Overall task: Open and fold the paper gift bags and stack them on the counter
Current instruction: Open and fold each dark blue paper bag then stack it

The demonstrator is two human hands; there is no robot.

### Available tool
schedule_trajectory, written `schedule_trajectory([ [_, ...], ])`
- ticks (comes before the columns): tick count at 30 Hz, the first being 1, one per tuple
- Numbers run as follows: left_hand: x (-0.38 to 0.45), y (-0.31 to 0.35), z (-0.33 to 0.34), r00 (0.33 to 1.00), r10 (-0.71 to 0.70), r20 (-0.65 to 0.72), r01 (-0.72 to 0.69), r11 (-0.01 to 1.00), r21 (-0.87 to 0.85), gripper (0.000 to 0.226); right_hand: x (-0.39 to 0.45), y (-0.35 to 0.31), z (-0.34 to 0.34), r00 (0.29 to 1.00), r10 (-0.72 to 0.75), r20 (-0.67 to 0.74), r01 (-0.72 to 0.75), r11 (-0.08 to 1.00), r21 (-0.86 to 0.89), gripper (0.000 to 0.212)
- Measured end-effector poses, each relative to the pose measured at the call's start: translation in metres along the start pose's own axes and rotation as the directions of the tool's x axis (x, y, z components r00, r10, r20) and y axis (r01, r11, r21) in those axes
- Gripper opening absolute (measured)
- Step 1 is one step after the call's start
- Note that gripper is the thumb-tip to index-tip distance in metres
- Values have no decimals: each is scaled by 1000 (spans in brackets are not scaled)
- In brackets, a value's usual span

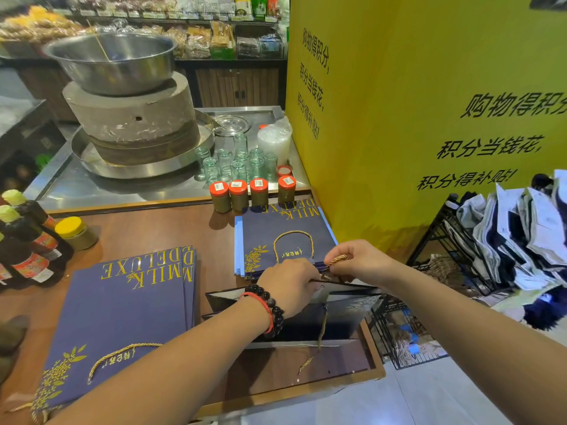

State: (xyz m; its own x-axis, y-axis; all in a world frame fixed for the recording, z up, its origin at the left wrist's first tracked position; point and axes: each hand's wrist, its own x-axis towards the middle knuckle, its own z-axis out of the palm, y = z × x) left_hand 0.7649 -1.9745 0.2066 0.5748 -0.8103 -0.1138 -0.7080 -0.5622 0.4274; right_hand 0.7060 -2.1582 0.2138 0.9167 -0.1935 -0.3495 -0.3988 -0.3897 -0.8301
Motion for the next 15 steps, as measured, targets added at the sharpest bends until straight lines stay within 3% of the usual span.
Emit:
schedule_trajectory([
  [7,1,0,-1,1000,14,-21,-15,999,-30,24,-3,-2,-4,996,8,86,0,996,-90,16],
  [10,1,0,-1,1000,19,-16,-20,999,-28,23,2,-5,-2,997,46,60,-37,987,-155,12],
  [13,1,0,-1,1000,16,-14,-16,1000,-17,24,8,-7,0,983,185,4,-178,950,-255,34],
  [15,0,0,-1,1000,15,-16,-15,1000,-16,23,10,-9,1,973,229,24,-215,941,-260,38],
])
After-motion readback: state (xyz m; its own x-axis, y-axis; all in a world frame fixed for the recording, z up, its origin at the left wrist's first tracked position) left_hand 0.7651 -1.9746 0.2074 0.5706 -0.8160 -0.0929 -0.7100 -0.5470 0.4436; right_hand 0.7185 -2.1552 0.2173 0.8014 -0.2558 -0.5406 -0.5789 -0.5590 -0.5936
